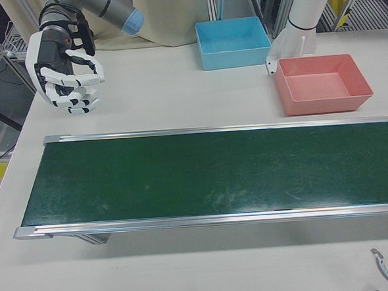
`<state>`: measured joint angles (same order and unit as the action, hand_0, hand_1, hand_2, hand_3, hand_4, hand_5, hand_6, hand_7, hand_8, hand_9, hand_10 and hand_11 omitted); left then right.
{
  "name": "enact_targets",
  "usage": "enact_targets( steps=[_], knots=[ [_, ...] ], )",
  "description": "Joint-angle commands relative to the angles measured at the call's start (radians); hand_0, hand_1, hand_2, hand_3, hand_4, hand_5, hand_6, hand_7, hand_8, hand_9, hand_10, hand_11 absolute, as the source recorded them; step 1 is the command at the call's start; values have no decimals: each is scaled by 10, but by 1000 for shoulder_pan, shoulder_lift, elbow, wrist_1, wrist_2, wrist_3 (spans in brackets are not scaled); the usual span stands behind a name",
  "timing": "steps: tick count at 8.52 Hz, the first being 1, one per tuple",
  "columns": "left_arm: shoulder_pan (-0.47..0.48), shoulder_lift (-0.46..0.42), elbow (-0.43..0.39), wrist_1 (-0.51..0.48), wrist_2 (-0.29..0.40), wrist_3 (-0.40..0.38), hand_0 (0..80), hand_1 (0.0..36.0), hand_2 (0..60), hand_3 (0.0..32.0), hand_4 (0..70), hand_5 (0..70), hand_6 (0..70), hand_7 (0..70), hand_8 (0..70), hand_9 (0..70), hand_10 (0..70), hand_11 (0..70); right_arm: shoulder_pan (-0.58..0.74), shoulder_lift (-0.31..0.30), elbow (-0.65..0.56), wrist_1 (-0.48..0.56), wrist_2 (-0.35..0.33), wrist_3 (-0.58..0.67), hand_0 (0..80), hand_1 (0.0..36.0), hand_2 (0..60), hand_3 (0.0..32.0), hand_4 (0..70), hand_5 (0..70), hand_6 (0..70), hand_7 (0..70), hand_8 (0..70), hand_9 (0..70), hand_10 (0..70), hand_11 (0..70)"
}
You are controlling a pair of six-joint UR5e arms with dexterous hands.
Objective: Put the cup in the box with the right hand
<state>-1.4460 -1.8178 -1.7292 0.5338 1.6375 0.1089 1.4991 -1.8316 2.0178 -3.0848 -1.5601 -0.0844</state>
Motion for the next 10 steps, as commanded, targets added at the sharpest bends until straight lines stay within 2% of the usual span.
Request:
enact_targets(
  steps=[1,10],
  knots=[
    [-1,0,0,0,1,0,0,0,0,0,0,0,0,0,0,0,0,0,1,0,1,0,0,0,800,360,320,0,234,211,206,700,431,536,321,490],
    [-1,0,-1,0,1,0,0,0,0,0,0,0,0,0,0,0,0,0,1,0,1,0,0,0,800,360,323,0,242,211,210,700,433,542,325,495]
  ],
)
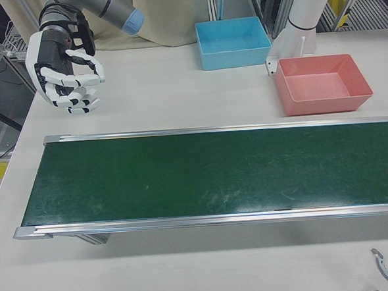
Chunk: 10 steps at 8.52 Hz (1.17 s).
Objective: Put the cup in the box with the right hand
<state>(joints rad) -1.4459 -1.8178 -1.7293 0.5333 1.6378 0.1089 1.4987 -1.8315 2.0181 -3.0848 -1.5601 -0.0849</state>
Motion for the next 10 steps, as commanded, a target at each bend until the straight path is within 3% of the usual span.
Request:
enact_targets(
  steps=[1,10],
  knots=[
    [1,0,0,1,-1,0,0,0,0,0,0,0,0,0,0,0,0,0,0,0,-1,0,0,1,800,360,323,0,245,212,212,700,435,544,328,498],
    [-1,0,1,-1,0,0,0,0,0,0,0,0,0,0,0,0,0,0,0,0,-1,0,0,1,800,360,326,0,249,212,213,700,437,547,329,500]
  ],
)
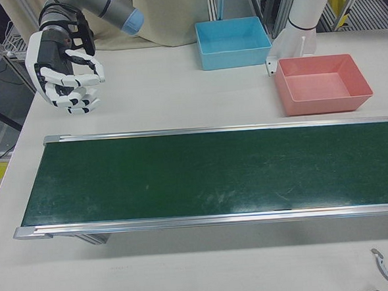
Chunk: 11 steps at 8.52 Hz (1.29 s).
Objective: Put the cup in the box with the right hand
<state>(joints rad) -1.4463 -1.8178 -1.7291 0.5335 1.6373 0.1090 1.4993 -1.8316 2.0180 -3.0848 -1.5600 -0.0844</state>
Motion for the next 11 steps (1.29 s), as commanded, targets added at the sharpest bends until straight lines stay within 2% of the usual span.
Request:
enact_targets(
  steps=[1,11],
  knots=[
    [1,0,0,2,1,0,0,0,0,0,0,0,0,0,0,0,0,0,1,0,-1,0,0,0,800,360,324,0,235,211,207,700,431,538,324,493],
    [0,0,0,0,-1,0,0,0,0,0,0,0,0,0,0,0,0,0,-1,0,-1,0,0,0,800,360,326,0,253,212,212,700,435,545,327,498]
  ],
)
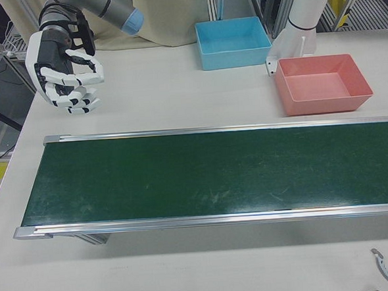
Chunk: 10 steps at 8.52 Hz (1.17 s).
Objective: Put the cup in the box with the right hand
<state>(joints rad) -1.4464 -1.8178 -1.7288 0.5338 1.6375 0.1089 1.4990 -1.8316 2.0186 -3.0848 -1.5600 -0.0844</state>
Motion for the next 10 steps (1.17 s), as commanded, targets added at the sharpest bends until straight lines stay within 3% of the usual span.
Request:
enact_targets(
  steps=[1,10],
  knots=[
    [0,0,-1,0,1,0,0,0,0,0,0,0,0,0,0,0,0,0,0,0,0,0,0,0,800,360,322,0,243,212,209,700,432,541,324,494],
    [0,0,-1,0,1,0,0,0,0,0,0,0,0,0,0,0,0,0,0,0,-1,0,0,0,800,360,336,0,274,213,220,700,443,558,338,511]
  ],
)
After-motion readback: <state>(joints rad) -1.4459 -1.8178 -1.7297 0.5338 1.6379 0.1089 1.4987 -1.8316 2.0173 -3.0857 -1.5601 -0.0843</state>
